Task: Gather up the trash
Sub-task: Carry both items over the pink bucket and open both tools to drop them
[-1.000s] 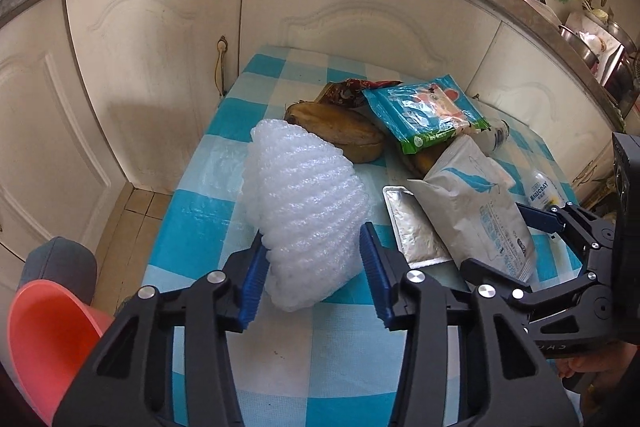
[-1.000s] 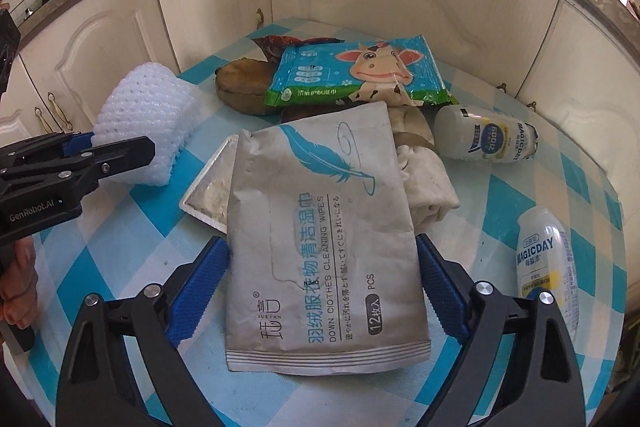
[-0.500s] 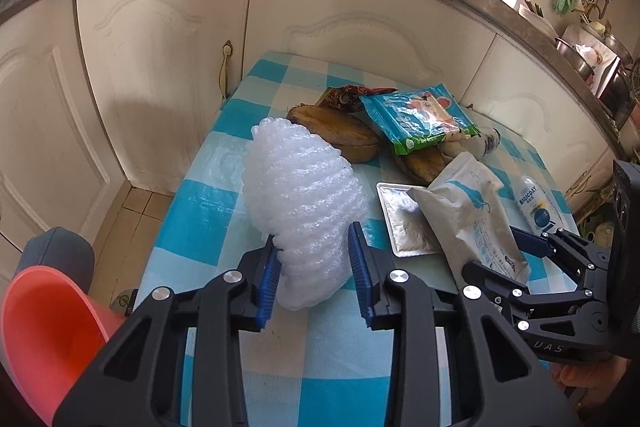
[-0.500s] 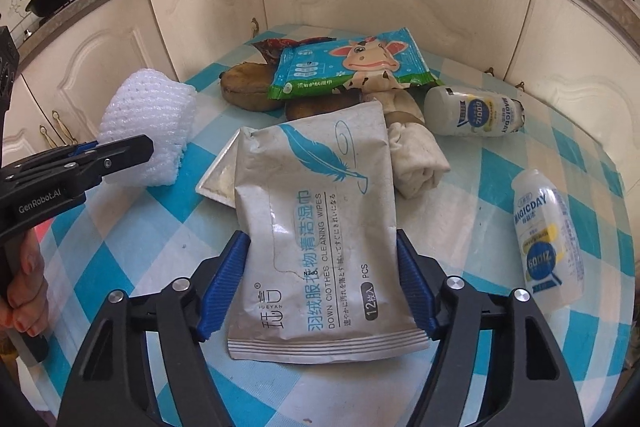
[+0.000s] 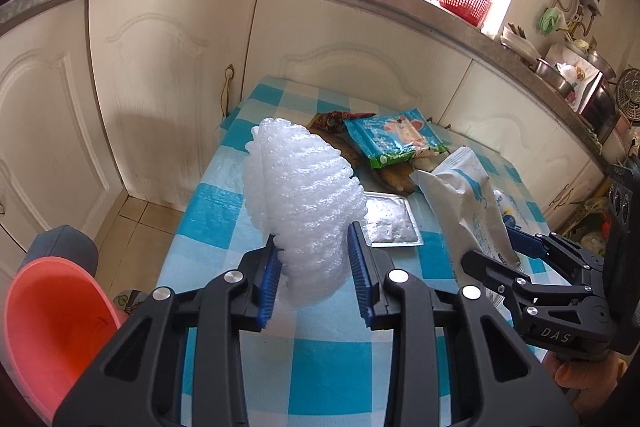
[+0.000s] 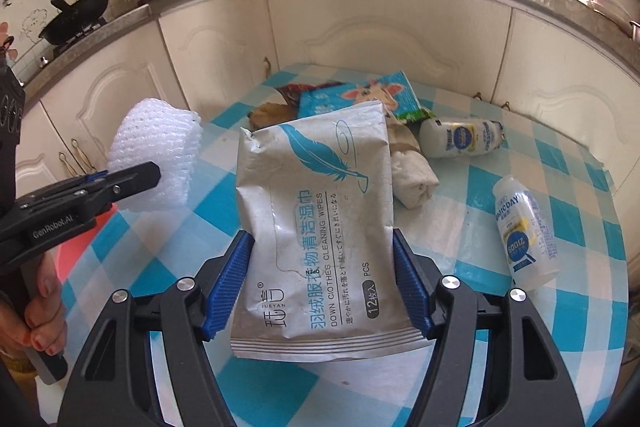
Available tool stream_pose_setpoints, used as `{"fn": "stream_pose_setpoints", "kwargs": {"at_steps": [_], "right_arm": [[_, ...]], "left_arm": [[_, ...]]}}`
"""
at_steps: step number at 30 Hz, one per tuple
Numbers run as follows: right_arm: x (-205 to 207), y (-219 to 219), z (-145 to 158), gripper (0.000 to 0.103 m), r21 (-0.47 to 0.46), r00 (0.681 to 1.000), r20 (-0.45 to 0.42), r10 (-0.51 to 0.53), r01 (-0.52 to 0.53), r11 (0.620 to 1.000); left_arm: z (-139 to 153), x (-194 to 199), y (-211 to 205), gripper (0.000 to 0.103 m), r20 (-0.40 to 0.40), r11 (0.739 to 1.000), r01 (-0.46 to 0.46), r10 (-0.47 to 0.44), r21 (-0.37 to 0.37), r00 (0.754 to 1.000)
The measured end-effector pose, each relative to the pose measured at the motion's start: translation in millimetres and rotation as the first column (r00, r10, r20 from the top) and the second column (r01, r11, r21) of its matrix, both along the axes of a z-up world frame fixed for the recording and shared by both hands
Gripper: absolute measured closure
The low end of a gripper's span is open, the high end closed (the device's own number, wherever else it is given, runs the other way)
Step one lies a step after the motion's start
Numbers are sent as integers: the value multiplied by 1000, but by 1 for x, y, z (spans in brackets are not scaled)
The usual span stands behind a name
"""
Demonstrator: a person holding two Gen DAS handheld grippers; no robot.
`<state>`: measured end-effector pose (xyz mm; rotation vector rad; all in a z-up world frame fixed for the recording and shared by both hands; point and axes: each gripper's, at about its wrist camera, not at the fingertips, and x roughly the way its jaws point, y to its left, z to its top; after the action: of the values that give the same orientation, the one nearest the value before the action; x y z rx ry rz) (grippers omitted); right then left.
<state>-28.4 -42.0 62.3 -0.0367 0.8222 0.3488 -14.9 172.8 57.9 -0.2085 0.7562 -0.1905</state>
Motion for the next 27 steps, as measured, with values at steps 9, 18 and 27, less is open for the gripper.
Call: {"fn": "stream_pose_setpoints", "kwargs": {"at_steps": [9, 18, 27], "right_arm": [[-11, 51, 27, 34, 43, 994, 22, 112, -112, 993], [-29, 162, 33, 33, 103, 930, -17, 368, -364, 926], [-42, 275, 9, 32, 70, 832, -99, 546, -542, 838]], "left_arm": [[24, -46, 43, 69, 57, 997, -75, 75, -1, 996], [7, -102, 143, 69, 20, 959, -280, 279, 44, 960], [-52, -122, 214, 68, -116, 911, -410, 411, 33, 904]]}}
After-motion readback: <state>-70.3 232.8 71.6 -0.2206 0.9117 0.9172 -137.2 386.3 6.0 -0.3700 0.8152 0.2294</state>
